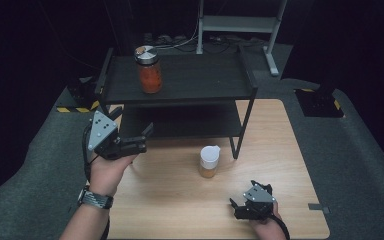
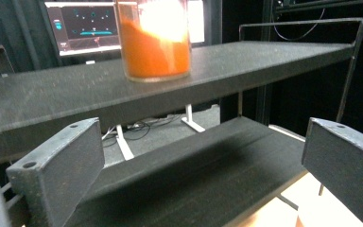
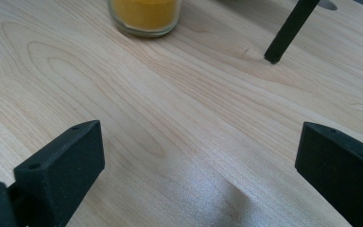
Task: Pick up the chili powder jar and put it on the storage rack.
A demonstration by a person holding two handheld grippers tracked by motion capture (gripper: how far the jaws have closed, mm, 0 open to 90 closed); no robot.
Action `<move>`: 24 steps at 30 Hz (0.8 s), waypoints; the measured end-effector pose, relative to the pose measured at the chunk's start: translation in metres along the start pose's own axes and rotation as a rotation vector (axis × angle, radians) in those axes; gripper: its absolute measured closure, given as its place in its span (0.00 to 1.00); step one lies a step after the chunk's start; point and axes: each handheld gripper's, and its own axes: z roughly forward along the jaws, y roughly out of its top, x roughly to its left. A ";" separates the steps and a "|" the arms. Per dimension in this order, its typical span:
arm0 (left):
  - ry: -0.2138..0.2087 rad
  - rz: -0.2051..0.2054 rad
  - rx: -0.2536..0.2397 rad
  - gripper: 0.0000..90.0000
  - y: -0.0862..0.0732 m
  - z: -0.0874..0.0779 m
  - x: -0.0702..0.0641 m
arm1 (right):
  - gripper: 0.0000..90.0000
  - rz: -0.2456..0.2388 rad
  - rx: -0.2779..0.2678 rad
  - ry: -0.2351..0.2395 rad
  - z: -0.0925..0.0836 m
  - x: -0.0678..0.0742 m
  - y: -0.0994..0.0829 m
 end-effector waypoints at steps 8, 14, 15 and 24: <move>-0.010 -0.013 0.027 0.00 -0.023 -0.005 -0.003 | 0.02 -0.001 0.002 0.000 0.000 0.000 0.000; -0.016 -0.015 0.057 0.00 -0.043 -0.009 -0.006 | 0.02 -0.002 0.001 0.000 0.000 0.000 0.000; -0.017 -0.014 0.062 0.00 -0.046 -0.009 -0.007 | 0.02 -0.002 0.001 0.000 0.000 0.000 0.000; -0.038 -0.024 0.094 0.00 -0.083 -0.017 -0.015 | 0.02 -0.002 0.002 -0.001 0.000 0.001 0.000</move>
